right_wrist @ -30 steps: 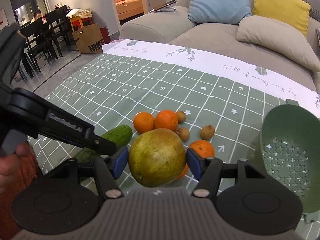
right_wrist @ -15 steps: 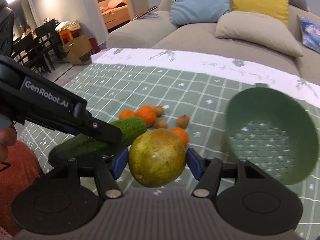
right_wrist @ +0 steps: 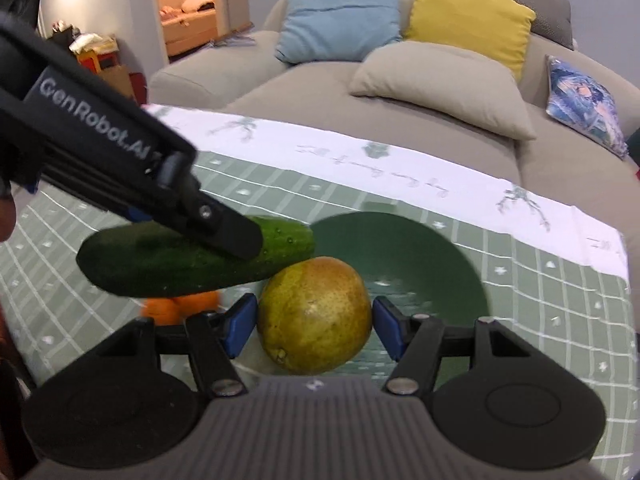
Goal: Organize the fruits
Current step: 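Carry the cucumber with the left tool while the right tool carries the pear into the colander, then open the left tool releasing the cucumber while the right tool releases the pear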
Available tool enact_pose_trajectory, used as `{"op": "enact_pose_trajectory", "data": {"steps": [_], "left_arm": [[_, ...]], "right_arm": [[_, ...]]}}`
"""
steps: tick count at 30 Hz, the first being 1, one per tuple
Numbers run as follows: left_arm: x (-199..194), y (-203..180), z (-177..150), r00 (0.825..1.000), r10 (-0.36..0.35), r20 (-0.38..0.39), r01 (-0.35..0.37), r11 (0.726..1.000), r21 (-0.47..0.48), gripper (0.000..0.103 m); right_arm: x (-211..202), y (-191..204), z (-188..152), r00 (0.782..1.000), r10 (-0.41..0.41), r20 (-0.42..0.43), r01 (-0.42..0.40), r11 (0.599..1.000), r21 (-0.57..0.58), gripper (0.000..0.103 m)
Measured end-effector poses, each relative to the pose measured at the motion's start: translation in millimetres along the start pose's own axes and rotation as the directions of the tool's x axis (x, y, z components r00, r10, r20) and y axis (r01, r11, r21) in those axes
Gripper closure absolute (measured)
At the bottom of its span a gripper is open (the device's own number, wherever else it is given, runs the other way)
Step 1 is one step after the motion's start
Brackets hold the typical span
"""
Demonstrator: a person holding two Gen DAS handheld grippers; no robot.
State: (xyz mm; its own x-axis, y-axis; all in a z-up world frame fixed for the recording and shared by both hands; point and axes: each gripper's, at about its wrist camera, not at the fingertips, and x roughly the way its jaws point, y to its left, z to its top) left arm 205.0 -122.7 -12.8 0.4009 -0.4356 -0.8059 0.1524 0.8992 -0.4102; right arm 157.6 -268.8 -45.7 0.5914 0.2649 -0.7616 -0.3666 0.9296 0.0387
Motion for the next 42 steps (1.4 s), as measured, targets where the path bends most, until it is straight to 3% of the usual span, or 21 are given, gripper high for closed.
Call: {"op": "enact_pose_trajectory", "data": {"steps": [9, 14, 25, 31, 33, 37, 42], "left_arm": [[65, -18, 13, 0.994, 0.055, -0.094, -0.053, 0.998, 0.024, 0.063], [83, -18, 10, 0.987, 0.091, -0.132, -0.084, 0.995, 0.054, 0.063], [108, -2, 6, 0.972, 0.094, -0.213, -0.092, 0.996, 0.019, 0.063], [110, 0, 4, 0.968, 0.089, -0.233, -0.086, 0.996, 0.026, 0.063], [110, 0, 4, 0.966, 0.09, -0.243, -0.085, 0.996, 0.03, 0.058], [102, 1, 3, 0.967, 0.08, -0.241, -0.078, 0.997, 0.019, 0.053], [77, -2, 2, 0.979, 0.051, -0.196, -0.045, 0.998, 0.036, 0.05]], "right_arm": [[51, -46, 6, 0.988, -0.003, -0.152, -0.004, 0.999, -0.049, 0.043], [72, -50, 3, 0.975, 0.016, -0.22, -0.042, 0.992, -0.115, 0.043], [97, -45, -3, 0.952, 0.014, -0.306, -0.064, 0.986, -0.155, 0.042], [98, -41, -5, 0.948, -0.003, -0.317, -0.059, 0.981, -0.185, 0.042], [97, -40, -5, 0.945, -0.009, -0.326, -0.056, 0.98, -0.19, 0.042], [87, -35, 1, 0.95, -0.063, -0.306, -0.013, 0.971, -0.239, 0.029], [71, -32, 9, 0.953, -0.1, -0.285, 0.033, 0.972, -0.232, 0.026]]}}
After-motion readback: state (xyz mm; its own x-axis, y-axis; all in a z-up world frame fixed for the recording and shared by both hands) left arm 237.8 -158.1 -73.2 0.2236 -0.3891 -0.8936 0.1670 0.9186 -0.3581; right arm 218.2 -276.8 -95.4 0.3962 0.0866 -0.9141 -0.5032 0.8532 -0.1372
